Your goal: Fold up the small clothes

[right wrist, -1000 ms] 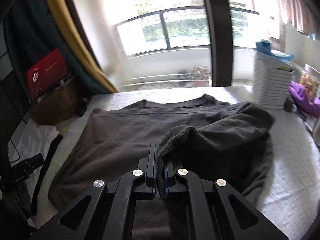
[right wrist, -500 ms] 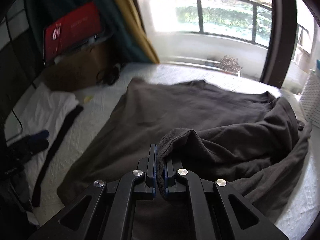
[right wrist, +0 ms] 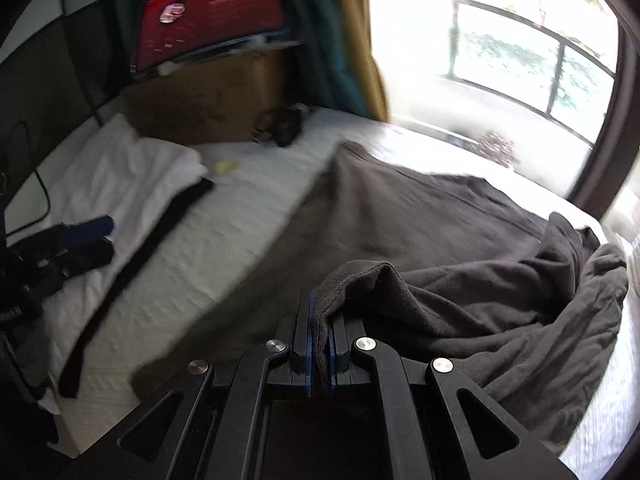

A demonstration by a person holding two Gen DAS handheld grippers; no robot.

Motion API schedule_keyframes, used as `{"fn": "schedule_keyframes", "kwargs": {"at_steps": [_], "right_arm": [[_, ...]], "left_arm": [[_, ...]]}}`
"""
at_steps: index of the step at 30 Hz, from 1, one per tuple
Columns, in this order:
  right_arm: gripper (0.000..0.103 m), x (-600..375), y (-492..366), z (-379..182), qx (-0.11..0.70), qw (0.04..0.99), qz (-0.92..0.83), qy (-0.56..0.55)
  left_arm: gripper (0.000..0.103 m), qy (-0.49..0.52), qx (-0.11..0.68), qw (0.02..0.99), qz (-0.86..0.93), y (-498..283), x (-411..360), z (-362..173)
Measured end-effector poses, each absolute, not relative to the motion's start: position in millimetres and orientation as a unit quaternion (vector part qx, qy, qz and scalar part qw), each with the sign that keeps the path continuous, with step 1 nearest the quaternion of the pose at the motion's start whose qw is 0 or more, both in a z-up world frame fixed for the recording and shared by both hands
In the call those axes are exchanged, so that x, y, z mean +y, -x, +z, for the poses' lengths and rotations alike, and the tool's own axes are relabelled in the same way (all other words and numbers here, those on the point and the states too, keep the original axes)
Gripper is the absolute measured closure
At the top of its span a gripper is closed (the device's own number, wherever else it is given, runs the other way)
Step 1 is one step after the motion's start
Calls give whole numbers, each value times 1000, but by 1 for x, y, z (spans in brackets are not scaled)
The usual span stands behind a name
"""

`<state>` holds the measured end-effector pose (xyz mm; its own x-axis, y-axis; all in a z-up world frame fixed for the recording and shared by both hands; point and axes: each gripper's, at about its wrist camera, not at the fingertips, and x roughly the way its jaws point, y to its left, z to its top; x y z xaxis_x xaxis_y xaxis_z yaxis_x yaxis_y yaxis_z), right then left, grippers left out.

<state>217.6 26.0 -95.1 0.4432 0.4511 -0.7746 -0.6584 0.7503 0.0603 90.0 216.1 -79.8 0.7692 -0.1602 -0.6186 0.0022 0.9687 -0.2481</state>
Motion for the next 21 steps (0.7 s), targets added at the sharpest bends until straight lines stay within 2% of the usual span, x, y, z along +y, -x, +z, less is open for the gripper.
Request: {"fn": "schedule_keyframes", "kwargs": {"at_steps": [8,12,13,14,15,17,21], "right_arm": [[97,67,-192,-109,437,800,384,148],[93,77,-173,-119,442,787,389,184],[87,75,-170,-118,437,789,392,181],[73,72,-167,-116,429,790,402,173],[65,69,-164,-113,425,787,417,161],[23,66,-156,-107,419,781,440,140],[21,56,-141,-90,396,786,456,134]], "left_arm": [[50,113,344,932,-19,-81,222,-78],[50,108,349,931,-4,-82,225,-78],[50,106,350,931,-1,-83,225,-77],[50,104,350,931,1,-83,225,-76],[50,100,351,931,4,-84,225,-75],[50,94,351,932,10,-85,224,-72],[50,78,350,933,21,-93,221,-63]]}}
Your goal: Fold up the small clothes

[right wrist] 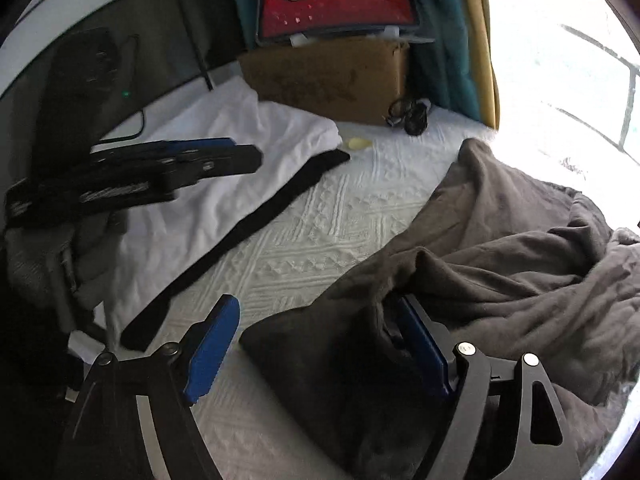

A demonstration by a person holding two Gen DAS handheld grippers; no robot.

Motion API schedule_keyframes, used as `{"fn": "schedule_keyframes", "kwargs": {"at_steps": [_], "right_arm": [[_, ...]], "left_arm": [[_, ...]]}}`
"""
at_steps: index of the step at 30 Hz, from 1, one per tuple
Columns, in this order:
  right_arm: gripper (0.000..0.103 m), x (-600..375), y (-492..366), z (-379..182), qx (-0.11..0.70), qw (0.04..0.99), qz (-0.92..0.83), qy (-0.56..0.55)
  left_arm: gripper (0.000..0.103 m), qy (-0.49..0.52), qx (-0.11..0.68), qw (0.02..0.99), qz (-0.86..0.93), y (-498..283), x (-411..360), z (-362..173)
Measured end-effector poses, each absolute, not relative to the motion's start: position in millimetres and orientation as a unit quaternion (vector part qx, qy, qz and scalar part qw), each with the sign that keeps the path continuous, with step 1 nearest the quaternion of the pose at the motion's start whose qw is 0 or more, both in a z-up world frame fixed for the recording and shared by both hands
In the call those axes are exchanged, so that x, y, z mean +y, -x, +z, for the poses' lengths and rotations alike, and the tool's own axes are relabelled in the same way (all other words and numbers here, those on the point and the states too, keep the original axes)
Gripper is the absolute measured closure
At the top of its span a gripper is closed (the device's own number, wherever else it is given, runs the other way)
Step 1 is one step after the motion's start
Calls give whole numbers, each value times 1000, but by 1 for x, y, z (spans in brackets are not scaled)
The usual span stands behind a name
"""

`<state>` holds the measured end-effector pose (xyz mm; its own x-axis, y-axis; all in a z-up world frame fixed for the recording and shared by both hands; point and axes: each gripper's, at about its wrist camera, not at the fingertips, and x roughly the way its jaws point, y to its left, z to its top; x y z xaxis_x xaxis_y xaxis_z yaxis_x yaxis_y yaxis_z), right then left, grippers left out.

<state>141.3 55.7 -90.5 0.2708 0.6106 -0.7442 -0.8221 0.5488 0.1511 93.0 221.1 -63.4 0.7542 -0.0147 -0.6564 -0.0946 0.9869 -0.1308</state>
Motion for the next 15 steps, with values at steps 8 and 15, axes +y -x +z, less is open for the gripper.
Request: {"fn": "schedule_keyframes", "kwargs": {"at_steps": [8,15], "right_arm": [[21,-20,-170,-64,369,840,387,93],[21,-90,-212,-74,391,866,309,36]], "left_arm": [[50,33,343,938,-15,-122,176,-44],[50,-37,374,922,-95,-173,106,-52]]}}
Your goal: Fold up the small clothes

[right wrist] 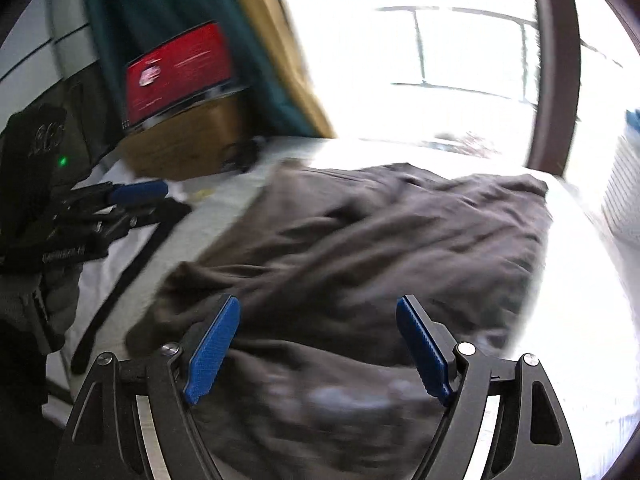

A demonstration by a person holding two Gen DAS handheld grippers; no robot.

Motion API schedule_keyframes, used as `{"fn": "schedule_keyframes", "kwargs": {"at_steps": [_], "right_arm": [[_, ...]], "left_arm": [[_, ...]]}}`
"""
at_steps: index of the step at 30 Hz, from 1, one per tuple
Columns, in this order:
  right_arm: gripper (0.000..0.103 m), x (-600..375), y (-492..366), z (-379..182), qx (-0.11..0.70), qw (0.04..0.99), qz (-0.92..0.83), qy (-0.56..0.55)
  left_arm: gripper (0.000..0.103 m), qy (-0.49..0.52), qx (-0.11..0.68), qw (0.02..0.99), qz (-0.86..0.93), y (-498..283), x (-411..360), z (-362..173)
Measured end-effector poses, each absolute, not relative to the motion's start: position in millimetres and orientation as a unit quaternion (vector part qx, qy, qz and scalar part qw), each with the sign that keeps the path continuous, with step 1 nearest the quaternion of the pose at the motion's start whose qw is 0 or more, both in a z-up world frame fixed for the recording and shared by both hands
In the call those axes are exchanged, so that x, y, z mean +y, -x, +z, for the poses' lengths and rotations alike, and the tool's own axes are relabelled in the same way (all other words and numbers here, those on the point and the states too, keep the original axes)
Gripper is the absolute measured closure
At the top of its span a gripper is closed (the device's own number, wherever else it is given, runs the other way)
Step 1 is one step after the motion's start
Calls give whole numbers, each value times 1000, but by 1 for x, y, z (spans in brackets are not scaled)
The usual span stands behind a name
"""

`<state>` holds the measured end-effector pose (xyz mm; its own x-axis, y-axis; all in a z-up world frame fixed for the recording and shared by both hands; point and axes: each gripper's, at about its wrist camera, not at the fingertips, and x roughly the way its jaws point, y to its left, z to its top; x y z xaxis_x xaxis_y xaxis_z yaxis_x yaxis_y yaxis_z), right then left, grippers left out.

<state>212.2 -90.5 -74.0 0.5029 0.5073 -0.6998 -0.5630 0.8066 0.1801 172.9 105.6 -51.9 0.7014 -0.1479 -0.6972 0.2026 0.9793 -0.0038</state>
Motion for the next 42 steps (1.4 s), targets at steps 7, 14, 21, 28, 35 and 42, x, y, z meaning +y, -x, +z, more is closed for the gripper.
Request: {"fn": "schedule_keyframes", "kwargs": {"at_steps": [7,14,21,28,35,42], "right_arm": [[21,-139,-229,-92,400,875,272,-4],[21,-167,-237,-99,403,878,255,-39],[21,-174,-236,-101,404,877,256,-47],[21,-173,-237,-106,416,872,253,-50],[21,-162,-238,-110,425,867,259,-39],[21,-158,-236,-112,428,865,258,-35]], "left_arm": [[50,-131,403,894,-145,-207,49,-72],[66,-171,402,878,-195,-239,7,-76],[103,-169,434,866,-183,-271,3,-95],[103,-125,420,884,-162,-274,34,-83],[103,-108,401,906,-76,-284,79,-79],[88,-55,412,909,-23,-278,119,-63]]}}
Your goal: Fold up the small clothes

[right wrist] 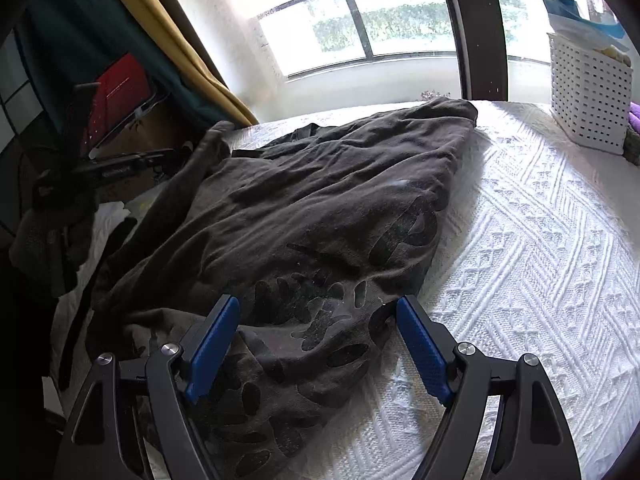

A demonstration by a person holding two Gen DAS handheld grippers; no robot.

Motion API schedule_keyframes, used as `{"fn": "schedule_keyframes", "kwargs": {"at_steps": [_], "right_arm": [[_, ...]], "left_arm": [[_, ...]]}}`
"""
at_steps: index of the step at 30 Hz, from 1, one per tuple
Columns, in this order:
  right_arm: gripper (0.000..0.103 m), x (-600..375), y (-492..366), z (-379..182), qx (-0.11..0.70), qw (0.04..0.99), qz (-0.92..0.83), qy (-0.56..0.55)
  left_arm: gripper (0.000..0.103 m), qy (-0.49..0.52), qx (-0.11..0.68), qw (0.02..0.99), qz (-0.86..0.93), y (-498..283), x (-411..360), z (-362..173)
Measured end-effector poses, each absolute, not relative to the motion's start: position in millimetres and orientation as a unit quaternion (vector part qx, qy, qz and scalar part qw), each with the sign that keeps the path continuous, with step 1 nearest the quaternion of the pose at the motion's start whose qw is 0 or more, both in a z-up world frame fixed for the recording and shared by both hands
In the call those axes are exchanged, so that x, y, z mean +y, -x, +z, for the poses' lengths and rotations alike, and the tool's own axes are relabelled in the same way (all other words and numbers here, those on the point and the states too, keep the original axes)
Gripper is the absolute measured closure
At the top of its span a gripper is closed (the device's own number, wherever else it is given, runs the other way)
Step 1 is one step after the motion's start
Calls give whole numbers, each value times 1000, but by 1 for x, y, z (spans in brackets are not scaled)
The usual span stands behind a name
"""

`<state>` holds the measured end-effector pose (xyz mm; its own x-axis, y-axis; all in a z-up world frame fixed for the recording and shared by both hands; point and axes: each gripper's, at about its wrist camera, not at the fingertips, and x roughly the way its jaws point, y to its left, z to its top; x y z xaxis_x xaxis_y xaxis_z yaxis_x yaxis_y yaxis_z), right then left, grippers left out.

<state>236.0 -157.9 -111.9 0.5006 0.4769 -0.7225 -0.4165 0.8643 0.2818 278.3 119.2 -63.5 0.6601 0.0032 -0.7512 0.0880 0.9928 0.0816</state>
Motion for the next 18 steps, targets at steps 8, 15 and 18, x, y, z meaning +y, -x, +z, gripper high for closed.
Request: {"fn": "schedule_keyframes", "kwargs": {"at_steps": [8,15,18], "right_arm": [[21,-150,-229,-109,426,865,263,-28],[21,-151,-221,-108,425,867,260,-31],[21,-150,-218,-108,425,866,262,-29]], "left_arm": [[40,-68,403,905,-115,-249,81,-62],[95,-123,443,885,-79,-255,74,-101],[95,-83,440,893,-45,-252,108,-98]]}}
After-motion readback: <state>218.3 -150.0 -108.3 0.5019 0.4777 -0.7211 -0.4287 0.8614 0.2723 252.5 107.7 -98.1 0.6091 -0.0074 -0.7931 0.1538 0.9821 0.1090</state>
